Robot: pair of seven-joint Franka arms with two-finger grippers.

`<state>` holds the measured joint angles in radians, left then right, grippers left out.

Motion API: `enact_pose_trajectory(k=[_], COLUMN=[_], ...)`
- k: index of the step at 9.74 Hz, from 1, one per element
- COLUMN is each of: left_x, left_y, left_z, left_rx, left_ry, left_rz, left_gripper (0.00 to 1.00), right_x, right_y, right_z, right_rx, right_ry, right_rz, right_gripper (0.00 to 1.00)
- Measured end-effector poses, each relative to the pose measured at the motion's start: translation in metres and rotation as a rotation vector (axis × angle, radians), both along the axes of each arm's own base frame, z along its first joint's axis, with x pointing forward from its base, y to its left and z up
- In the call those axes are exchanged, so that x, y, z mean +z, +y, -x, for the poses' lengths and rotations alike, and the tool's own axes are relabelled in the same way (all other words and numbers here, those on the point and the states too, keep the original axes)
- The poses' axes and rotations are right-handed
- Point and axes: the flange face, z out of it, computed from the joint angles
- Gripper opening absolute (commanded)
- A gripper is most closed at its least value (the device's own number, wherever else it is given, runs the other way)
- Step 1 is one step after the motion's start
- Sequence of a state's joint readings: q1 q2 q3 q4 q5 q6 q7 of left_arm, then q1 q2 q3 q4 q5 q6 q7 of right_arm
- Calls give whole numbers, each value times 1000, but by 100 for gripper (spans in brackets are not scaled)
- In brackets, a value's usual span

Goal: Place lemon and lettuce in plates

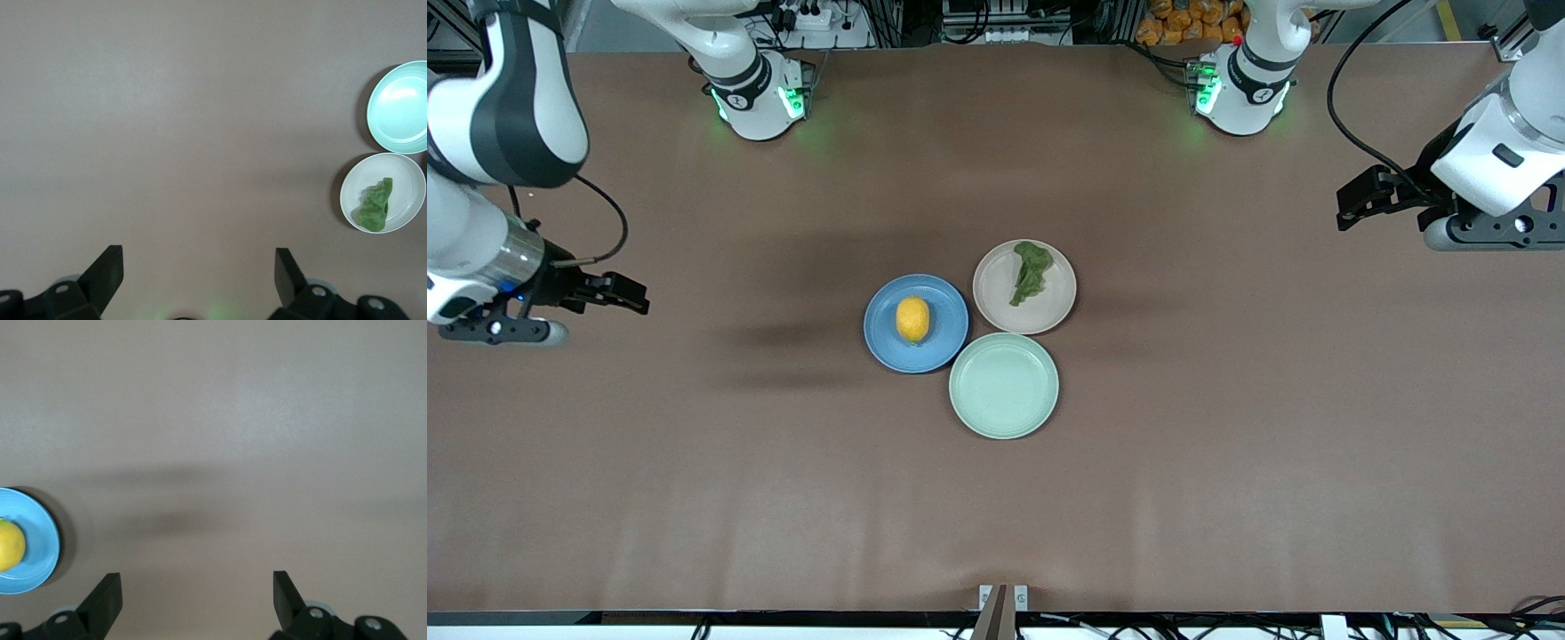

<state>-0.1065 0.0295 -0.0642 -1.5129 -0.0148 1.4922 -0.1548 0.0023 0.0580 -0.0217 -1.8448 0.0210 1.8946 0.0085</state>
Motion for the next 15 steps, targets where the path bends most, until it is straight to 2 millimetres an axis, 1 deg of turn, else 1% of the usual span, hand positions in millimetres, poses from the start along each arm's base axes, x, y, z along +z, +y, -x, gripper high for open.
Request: enact_pose_trajectory(k=[2, 5, 7, 10, 12, 14, 15], left_x=[0, 2, 4, 4, 4, 4, 4], left_y=[0, -2, -2, -5, -5, -6, -6], left_z=[0, -2, -5, -6, -6, -6, -6], left_rx=[-1, -3, -4, -13, -14, -14, -14], left_ry=[0, -22, -48, -60, -60, -59, -59], left_rz=[0, 3, -2, -24, -24, -24, -24], left_gripper=[100, 100, 100, 100, 100, 100, 100], right_x=[20, 55, 73, 105, 121, 139, 142], right_y=[4, 7, 8, 6, 2, 3, 5], right_z=[3, 2, 5, 11, 14, 19, 19], right_rx=[8, 14, 15, 73, 90, 102, 107], right_ry=[-37, -68, -92, -142, -125, -99, -95], right_rz=[0, 0, 1, 13, 38, 71, 75], right_gripper=[100, 100, 100, 100, 100, 100, 100])
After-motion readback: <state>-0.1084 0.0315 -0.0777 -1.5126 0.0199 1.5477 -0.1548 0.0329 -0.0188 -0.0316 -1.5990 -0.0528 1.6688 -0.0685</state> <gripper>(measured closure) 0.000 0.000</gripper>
